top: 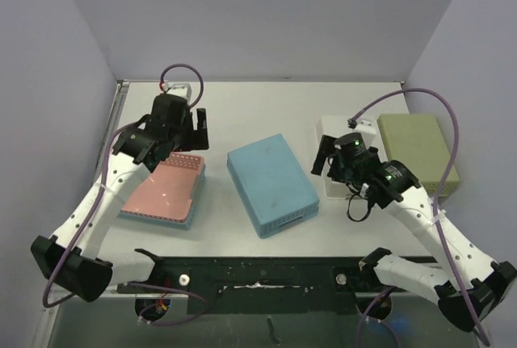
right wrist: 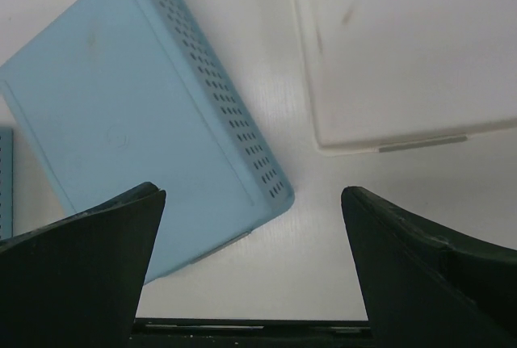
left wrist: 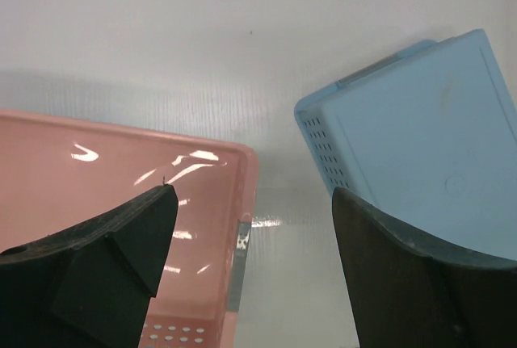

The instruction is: Turn the large container upside down

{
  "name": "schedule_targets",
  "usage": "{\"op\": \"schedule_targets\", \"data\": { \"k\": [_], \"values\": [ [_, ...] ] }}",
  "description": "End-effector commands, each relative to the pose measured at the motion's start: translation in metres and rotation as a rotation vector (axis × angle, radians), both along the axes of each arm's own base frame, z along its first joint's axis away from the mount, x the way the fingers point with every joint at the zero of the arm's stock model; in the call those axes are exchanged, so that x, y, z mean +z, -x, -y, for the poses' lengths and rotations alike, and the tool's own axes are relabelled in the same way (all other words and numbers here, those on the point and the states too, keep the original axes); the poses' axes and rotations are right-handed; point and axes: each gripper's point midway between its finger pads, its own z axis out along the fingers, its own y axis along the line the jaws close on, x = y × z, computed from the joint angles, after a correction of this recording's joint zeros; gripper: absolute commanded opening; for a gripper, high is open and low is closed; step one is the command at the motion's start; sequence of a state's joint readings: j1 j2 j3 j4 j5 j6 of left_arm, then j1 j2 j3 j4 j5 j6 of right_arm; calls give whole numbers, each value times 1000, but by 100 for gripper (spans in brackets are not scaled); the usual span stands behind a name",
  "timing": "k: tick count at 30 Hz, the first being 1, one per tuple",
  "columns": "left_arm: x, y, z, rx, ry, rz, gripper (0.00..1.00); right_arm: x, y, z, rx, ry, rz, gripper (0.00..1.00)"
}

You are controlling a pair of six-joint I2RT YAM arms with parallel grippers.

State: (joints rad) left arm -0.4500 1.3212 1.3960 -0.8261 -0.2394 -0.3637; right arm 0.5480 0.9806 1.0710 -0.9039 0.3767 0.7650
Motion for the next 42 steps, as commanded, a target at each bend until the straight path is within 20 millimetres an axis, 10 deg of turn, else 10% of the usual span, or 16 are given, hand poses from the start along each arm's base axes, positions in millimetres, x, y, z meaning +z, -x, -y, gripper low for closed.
{"op": "schedule_targets", "data": {
  "k": [1,14,26,34,42],
  "values": [
    [-17,26,-5,27,44,-49,78,3,-17,-61,171,-34,37,98],
    [-110,80,0,-13,92,-272,60,-22,-18,-173,403,-30,-54,98],
    [-116,77,3,-40,77,-302,0,-76,98,-135,354,5,-236,98],
    [-41,55,3,-40,89,-169,0,-117,152,-132,340,-23,-327,98],
    [38,58,-7,-18,116,-42,0,-126,67,-154,320,-7,-202,98]
  ]
}}
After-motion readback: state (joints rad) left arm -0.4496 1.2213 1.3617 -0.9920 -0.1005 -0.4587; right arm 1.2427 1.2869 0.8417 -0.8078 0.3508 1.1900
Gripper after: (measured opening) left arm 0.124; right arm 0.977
